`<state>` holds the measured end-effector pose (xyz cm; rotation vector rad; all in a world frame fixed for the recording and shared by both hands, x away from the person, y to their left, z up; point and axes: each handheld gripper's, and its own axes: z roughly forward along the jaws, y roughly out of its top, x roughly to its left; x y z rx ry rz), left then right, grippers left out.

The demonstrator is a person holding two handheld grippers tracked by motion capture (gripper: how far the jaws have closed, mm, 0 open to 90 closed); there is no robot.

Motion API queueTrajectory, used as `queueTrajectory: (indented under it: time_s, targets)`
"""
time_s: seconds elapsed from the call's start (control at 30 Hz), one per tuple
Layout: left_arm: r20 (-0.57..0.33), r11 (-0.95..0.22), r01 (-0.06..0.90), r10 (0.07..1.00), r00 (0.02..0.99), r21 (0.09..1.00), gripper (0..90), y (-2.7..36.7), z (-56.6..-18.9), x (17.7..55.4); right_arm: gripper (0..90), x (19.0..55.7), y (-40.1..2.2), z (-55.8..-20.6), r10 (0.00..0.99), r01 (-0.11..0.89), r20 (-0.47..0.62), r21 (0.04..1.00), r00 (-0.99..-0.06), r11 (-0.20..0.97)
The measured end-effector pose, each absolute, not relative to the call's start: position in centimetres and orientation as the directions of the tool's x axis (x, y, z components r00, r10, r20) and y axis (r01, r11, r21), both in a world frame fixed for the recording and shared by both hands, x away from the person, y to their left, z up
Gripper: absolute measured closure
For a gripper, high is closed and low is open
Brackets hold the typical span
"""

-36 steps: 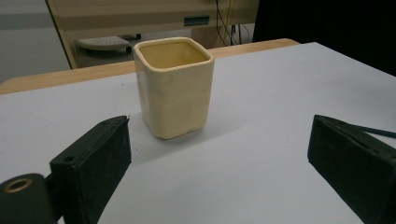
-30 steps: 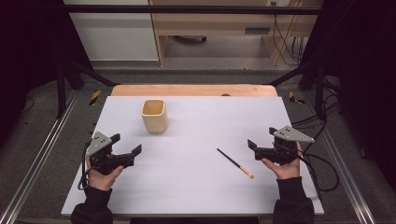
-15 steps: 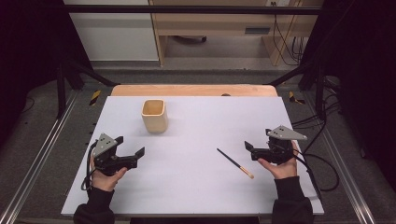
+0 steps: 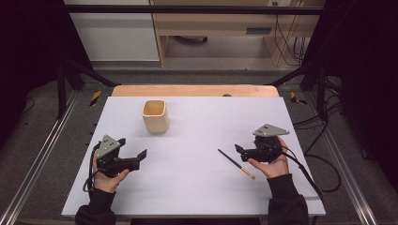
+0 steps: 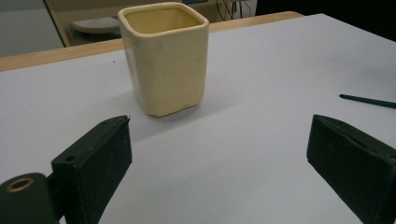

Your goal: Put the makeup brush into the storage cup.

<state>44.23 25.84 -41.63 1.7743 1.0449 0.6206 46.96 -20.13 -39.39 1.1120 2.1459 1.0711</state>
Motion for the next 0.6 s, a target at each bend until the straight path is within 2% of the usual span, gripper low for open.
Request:
queueTrajectory:
  time_s: [0.6]
  targets:
    - [-0.024, -0.206, 0.385, 0.857, 0.515, 0.899, 6.5, 25.7, -41.8, 44.2, 14.0, 48.2, -17.7, -39.5, 0.793, 0.495, -0.127, 0.720, -0.595, 0.487]
